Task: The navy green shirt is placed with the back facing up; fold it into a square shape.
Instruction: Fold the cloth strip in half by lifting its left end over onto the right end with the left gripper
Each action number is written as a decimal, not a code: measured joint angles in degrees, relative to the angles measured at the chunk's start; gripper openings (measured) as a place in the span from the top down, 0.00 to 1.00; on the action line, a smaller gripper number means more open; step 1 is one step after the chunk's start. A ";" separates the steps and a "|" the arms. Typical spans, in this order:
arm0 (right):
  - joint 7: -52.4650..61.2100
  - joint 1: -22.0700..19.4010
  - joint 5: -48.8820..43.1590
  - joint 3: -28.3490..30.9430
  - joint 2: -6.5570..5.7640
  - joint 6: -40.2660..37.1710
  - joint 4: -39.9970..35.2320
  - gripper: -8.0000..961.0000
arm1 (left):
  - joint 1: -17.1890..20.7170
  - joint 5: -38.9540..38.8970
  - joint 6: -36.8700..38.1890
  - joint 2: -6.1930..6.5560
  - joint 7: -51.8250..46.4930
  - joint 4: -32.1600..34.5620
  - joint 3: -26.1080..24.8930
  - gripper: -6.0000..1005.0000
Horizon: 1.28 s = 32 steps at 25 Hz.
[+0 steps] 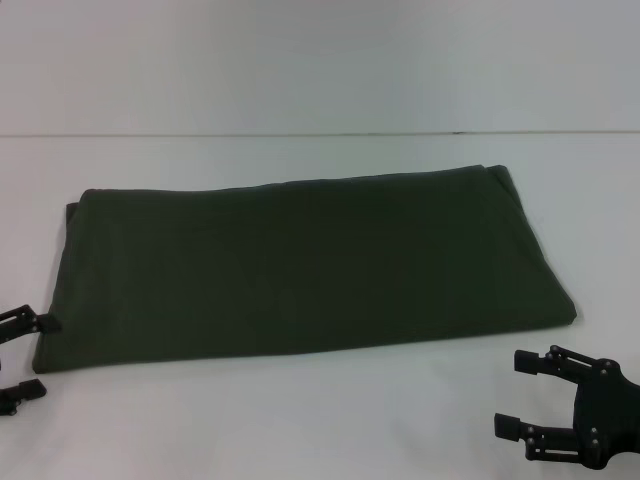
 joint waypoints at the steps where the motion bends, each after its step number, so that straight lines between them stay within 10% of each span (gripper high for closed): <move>1: 0.00 0.00 0.03 0.01 0.01 -0.01 -0.02 0.02 | -0.11 0.00 -0.35 0.00 0.00 -0.06 0.01 0.09; 32: 0.59 0.49 0.41 1.07 0.02 -0.31 -0.08 0.02 | -3.67 0.00 -4.22 -0.70 1.99 0.68 3.64 0.21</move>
